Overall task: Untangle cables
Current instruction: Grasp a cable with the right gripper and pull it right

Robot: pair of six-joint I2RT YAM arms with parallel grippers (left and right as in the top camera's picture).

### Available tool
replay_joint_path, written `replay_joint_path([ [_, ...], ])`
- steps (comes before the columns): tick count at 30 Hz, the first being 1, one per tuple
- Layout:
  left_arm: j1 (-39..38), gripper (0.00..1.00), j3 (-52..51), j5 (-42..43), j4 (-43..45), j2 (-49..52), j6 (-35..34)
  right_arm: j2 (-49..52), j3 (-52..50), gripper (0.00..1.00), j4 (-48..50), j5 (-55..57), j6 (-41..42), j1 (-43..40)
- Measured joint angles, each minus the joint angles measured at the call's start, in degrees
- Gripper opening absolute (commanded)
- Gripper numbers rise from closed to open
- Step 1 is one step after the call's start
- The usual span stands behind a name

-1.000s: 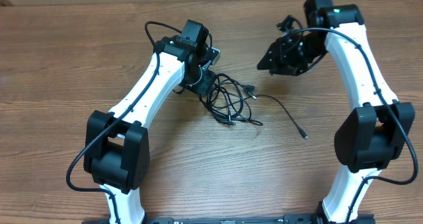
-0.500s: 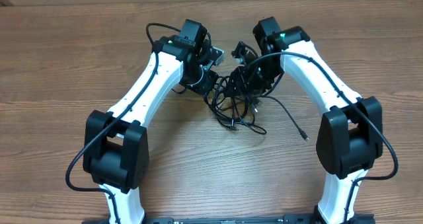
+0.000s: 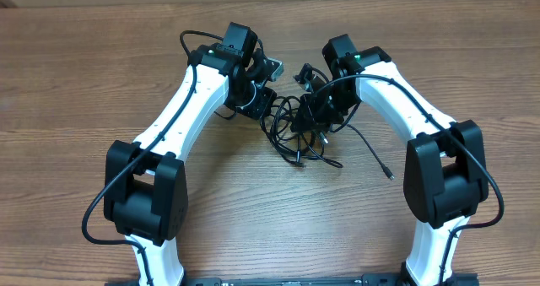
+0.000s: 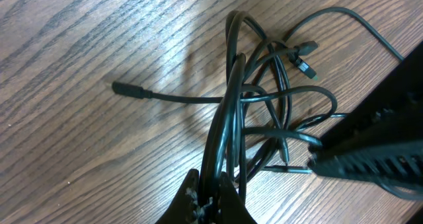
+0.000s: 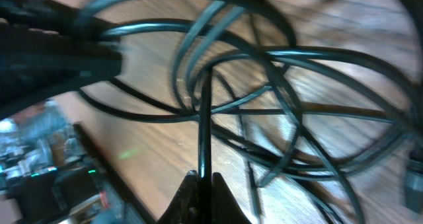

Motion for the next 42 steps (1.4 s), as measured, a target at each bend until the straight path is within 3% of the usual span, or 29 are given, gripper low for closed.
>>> replay_joint_path([
  [13,0.0,0.04,0.0,0.0,0.0,0.0,-0.2,-5.7,0.0,0.04,-5.2,-6.3,0.0,-18.9],
  [23,0.0,0.04,0.0,0.1,0.0,0.0,-0.2,-5.7,-2.2,0.04,-6.3,9.0,10.3,-24.9],
  [24,0.0,0.04,0.0,0.1,0.0,0.0,-0.2,-5.7,-4.0,0.05,-5.5,11.4,12.6,-24.7],
  [25,0.0,0.04,0.0,0.1,0.0,0.0,-0.2,-5.7,-5.4,0.12,-4.6,12.5,13.6,-24.7],
  [26,0.0,0.04,0.0,0.1,0.0,0.0,-0.2,-5.7,-6.2,0.27,-4.2,13.0,14.1,-24.7],
  [28,0.0,0.04,0.0,0.0,0.0,0.0,-0.2,-5.7,-8.4,0.38,-3.9,14.2,15.3,-24.7],
  [35,0.0,0.04,0.0,0.1,0.2,0.0,-0.2,-5.7,-10.0,0.49,-3.9,10.6,11.5,-24.7],
  [42,0.0,0.04,0.0,0.1,0.3,0.0,-0.2,-5.8,-6.1,0.49,-4.2,-1.4,0.2,-22.9],
])
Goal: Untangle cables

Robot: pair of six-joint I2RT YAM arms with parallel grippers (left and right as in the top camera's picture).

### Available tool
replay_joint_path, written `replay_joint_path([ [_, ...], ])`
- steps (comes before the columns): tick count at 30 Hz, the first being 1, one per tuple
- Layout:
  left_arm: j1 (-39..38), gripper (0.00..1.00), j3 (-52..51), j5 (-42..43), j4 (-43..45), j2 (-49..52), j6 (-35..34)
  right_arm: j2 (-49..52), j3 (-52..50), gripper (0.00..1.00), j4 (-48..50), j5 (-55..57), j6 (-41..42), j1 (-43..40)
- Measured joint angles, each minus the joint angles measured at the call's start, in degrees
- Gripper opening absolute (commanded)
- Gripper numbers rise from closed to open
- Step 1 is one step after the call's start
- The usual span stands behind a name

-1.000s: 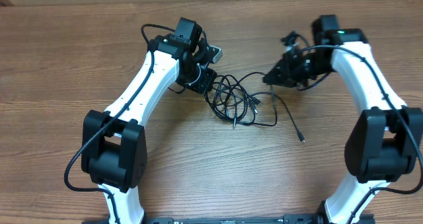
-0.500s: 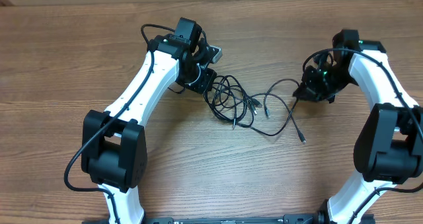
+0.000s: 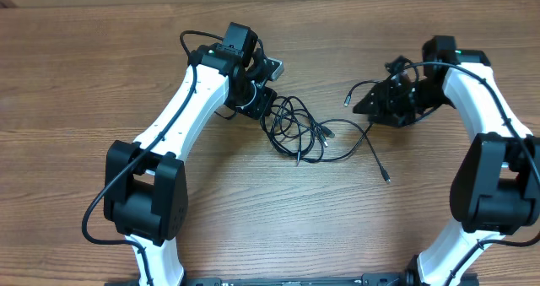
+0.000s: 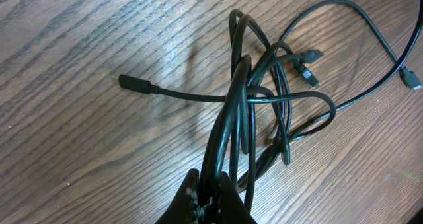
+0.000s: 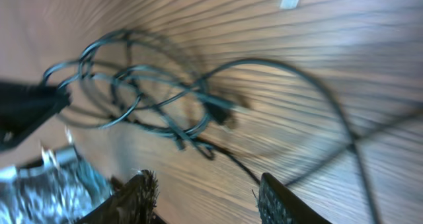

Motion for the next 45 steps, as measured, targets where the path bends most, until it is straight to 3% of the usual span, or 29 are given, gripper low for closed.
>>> replay_joint_path([
  [7,0.0,0.04,0.0,0.0,0.4,0.0,0.0,0.0,-0.2,0.45,3.6,1.4,-6.2,11.1],
  [16,0.0,0.04,0.0,0.0,0.4,0.0,0.0,0.0,-4.4,0.36,16.7,16.8,-5.0,23.6],
  [19,0.0,0.04,0.0,0.0,0.4,0.0,0.0,0.0,-4.6,0.31,17.7,18.8,-4.7,24.7],
  [31,0.0,0.04,0.0,0.0,0.4,0.0,-0.2,0.0,-8.2,0.29,20.1,20.2,-4.2,24.8],
  [34,0.0,0.04,0.0,0.0,0.4,0.0,-0.2,0.0,-9.5,0.07,20.2,20.2,-4.0,24.8],
  [35,0.0,0.04,0.0,0.0,0.4,0.0,-0.4,0.0,-9.5,0.04,20.9,20.2,-3.7,24.8],
  [45,0.0,0.04,0.0,-3.1,0.7,0.0,-5.9,-1.8,-7.6,0.04,19.0,13.5,2.1,24.4],
])
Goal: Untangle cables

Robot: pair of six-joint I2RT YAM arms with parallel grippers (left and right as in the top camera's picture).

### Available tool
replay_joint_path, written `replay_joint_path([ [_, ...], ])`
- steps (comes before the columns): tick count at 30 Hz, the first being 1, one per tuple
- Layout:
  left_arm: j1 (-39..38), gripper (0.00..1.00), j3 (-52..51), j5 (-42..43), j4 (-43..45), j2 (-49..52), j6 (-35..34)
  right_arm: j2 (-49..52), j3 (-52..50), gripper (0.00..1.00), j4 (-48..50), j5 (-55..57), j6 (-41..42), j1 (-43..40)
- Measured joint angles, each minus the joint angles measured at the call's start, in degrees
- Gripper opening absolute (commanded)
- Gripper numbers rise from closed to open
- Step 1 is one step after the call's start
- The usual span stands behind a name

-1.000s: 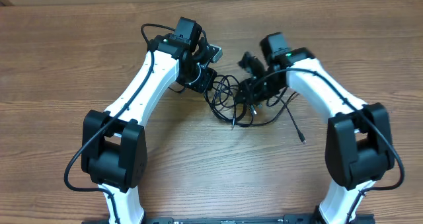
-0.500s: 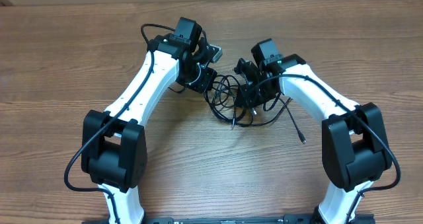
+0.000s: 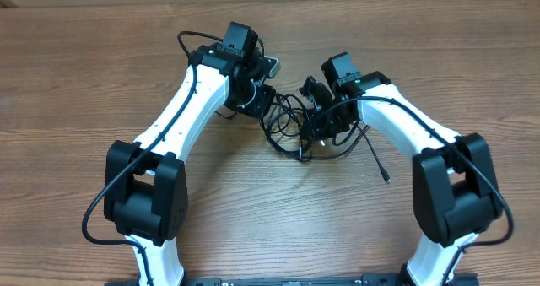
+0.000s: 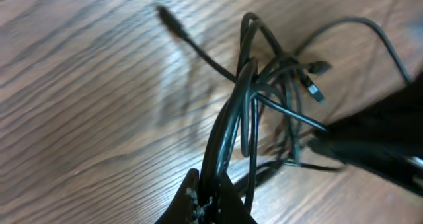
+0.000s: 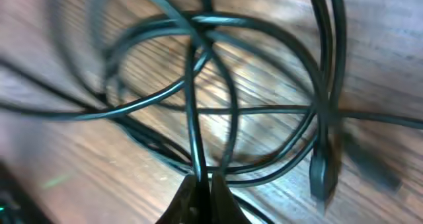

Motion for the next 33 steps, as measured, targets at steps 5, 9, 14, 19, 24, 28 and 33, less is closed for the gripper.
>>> replay_joint_path([
  [5,0.0,0.04,0.0,-3.8,0.0,0.0,-4.0,-6.1,0.4,0.04,-1.9,-1.4,1.2,-2.6],
  [9,0.0,0.04,0.0,-6.0,0.1,0.0,-6.3,-8.5,1.2,0.04,-4.1,-1.9,3.9,-6.5],
  [14,0.0,0.04,0.0,-6.7,0.1,0.0,-7.5,-8.5,1.2,0.04,-4.8,2.5,14.0,-9.9],
  [19,0.0,0.04,0.0,-7.0,0.1,0.0,-8.3,-8.5,1.2,0.04,-6.5,11.6,34.3,-10.5],
  [24,0.0,0.04,0.0,-7.0,0.1,0.0,-8.7,-8.5,1.2,0.07,-7.1,16.0,46.5,-10.5],
  [28,0.0,0.04,0.0,-7.2,0.1,0.0,-8.7,-8.5,1.2,0.11,-9.2,17.2,49.4,-10.5],
  [33,0.0,0.05,0.0,-7.4,0.1,0.0,-8.7,-8.5,1.2,0.14,-12.5,17.7,48.3,-10.5],
])
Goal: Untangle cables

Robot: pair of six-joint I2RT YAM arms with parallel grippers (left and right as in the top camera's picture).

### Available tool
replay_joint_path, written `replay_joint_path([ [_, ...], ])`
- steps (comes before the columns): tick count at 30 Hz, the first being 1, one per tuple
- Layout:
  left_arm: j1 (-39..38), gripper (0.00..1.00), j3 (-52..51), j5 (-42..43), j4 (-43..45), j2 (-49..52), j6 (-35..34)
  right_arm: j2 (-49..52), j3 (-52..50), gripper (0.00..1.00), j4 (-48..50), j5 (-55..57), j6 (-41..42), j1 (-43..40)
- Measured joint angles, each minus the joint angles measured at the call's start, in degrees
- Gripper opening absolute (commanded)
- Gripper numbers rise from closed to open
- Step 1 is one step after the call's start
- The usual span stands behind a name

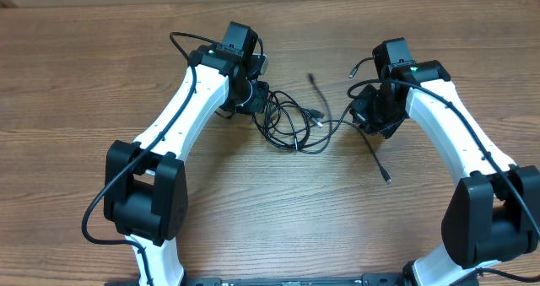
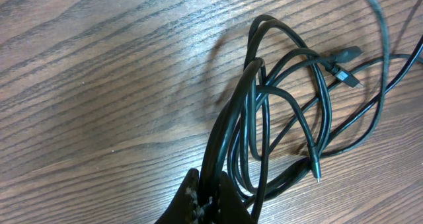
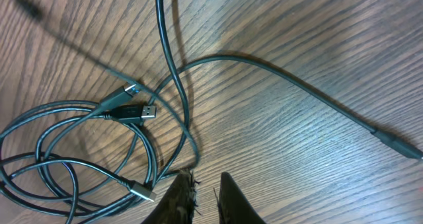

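Note:
A tangle of black cables [image 1: 291, 121] lies mid-table between the two arms. My left gripper [image 1: 256, 98] sits at its left edge, shut on a bunch of strands [image 2: 221, 135] that rise from the jaws [image 2: 210, 196] into the loops. My right gripper [image 1: 364, 116] is just right of the tangle; in the right wrist view it [image 3: 203, 194] is slightly open with bare wood between the fingers. USB plugs [image 3: 135, 112] lie at the loops' edge. One loose cable [image 3: 297, 85] curves away to the right.
A thin cable tail [image 1: 377, 158] runs toward the table's front, ending in a plug. Another cable end [image 1: 310, 78] points to the back, and a third [image 1: 351, 71] lies near the right arm. Wooden tabletop [image 1: 84, 83] all round.
My right gripper was inside the tangle, shut on a strand; now it is right of the tangle and slightly open, holding nothing. A cable end now sticks out toward the back. The left grip is unchanged.
Both grippers were shut on strands in the tangle. Then the right one was open far to the right, with a cable stretched toward it. It was back in the tangle shut on a strand, and now stands open beside looser loops.

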Motion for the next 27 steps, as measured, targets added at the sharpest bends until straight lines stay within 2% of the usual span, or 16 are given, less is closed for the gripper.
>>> replay_joint_path([
  [3,0.0,0.19,0.0,0.0,0.0,0.0,0.0,0.0,-0.4,0.14,0.1,0.0,-1.4,0.0],
  [4,0.0,0.27,0.0,0.0,0.0,0.0,-0.3,0.0,-0.8,0.14,0.1,0.0,-1.7,0.0],
  [5,0.0,0.32,0.0,0.0,0.0,0.0,-0.3,0.0,-1.3,0.14,-0.1,0.0,-2.2,0.0],
  [9,0.0,0.38,0.0,0.0,0.0,0.0,-0.4,0.0,-1.7,0.14,0.0,0.1,-2.7,0.2],
  [13,0.0,0.34,0.0,-0.3,0.0,0.0,-0.4,0.0,-1.7,0.13,1.1,0.4,-3.0,1.4],
  [20,0.0,0.08,-1.3,-5.2,0.1,0.0,-0.3,0.0,-1.8,0.13,6.0,0.3,-6.2,6.5],
  [27,0.5,0.14,-6.7,-11.8,1.6,0.0,-3.7,0.0,-1.8,0.16,10.0,-0.1,-7.1,11.2],
])
